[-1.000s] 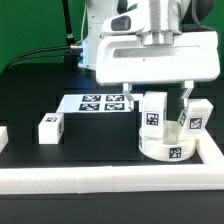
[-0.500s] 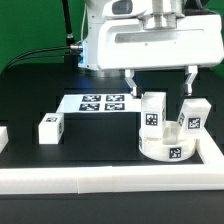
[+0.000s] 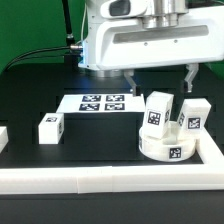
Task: Assemble stool
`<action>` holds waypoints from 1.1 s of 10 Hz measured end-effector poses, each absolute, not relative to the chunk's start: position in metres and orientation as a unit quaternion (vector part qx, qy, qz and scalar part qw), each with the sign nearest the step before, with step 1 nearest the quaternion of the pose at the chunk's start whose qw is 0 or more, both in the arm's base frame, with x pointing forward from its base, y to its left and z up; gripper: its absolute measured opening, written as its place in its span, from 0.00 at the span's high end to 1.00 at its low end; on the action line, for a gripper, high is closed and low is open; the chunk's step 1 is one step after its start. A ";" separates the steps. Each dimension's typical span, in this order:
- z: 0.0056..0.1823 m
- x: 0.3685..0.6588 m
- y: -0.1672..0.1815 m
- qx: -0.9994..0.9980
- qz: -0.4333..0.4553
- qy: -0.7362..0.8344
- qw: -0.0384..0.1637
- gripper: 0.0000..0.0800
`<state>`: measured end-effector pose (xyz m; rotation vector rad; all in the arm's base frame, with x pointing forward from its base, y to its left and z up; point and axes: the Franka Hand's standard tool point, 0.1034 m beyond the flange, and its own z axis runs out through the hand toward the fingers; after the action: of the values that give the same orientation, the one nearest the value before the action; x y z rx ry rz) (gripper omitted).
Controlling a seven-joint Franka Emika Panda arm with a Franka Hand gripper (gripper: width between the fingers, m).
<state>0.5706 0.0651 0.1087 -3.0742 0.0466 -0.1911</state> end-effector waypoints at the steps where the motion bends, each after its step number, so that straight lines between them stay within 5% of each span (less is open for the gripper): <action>1: 0.112 0.570 0.063 -0.999 -0.039 0.016 0.033 0.19; 11: 0.108 0.568 0.058 -0.965 -0.040 0.254 0.048 0.19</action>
Offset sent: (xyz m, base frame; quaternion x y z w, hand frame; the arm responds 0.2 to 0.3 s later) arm 0.0000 0.0000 0.0000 0.0000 0.0000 0.0650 0.9979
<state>0.5684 0.0583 0.1075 -2.9435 0.7750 -0.1224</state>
